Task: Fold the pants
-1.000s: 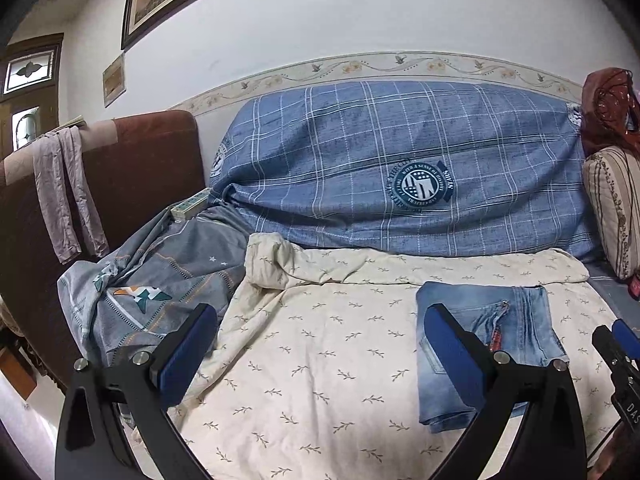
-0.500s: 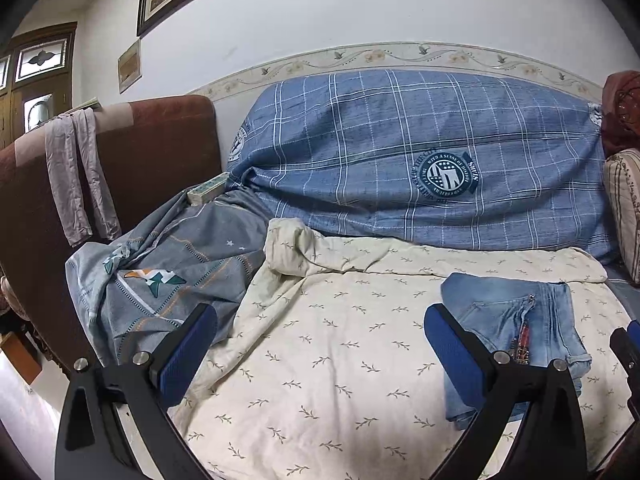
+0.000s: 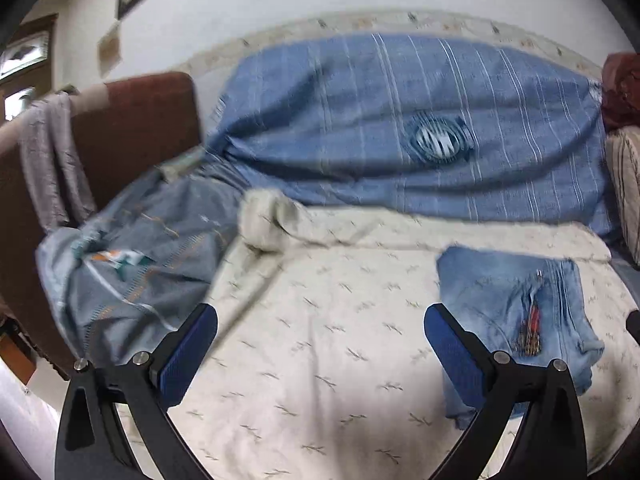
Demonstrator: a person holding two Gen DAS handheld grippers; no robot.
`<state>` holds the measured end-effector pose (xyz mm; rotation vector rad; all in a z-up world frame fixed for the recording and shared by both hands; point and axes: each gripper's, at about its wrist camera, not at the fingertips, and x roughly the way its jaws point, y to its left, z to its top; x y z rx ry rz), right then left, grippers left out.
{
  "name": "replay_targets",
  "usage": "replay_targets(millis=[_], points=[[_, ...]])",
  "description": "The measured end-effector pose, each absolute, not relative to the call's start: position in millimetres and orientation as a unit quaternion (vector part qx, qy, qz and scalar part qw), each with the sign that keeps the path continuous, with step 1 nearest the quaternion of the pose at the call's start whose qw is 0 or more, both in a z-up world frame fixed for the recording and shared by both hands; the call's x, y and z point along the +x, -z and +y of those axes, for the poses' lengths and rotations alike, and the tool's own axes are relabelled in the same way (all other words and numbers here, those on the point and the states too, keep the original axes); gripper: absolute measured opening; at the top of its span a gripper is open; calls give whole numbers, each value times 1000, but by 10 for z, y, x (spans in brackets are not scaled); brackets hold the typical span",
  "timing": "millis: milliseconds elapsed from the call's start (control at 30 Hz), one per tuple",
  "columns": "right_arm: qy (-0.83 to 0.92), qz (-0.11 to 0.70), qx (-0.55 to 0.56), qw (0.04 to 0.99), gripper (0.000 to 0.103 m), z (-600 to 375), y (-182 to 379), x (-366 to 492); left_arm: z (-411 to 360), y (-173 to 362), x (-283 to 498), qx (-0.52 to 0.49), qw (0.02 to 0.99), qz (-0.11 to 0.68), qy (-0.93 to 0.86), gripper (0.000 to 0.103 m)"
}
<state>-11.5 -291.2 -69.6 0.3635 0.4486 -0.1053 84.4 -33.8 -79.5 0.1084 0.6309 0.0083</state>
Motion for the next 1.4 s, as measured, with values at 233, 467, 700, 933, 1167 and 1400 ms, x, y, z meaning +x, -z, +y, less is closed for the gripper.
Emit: replay_targets(millis=[233, 467, 700, 933, 1167, 1400], points=[[20, 323, 307, 895, 74, -3469, 1141, 272, -732, 1287, 1336, 47, 894, 435, 96, 103], [6, 322, 399, 859, 74, -3795, 1318, 349, -884, 1473, 1630, -4, 854, 489, 178, 103], [-6, 325, 483, 813, 74, -4071, 1505, 357, -1008, 1503, 1822, -28, 823, 513, 242, 103], [-11, 373, 497, 784, 74, -4048, 1711, 424, -1112, 1742, 1965, -69, 776, 559, 285, 103], [-29, 389, 499, 774, 74, -3951, 1778, 507, -1152, 1883, 2004, -103, 742, 579, 322, 103], [-30, 386, 495, 777, 74, -3880, 1763, 606, -1269, 1931, 2115, -130, 722, 582, 352, 103]])
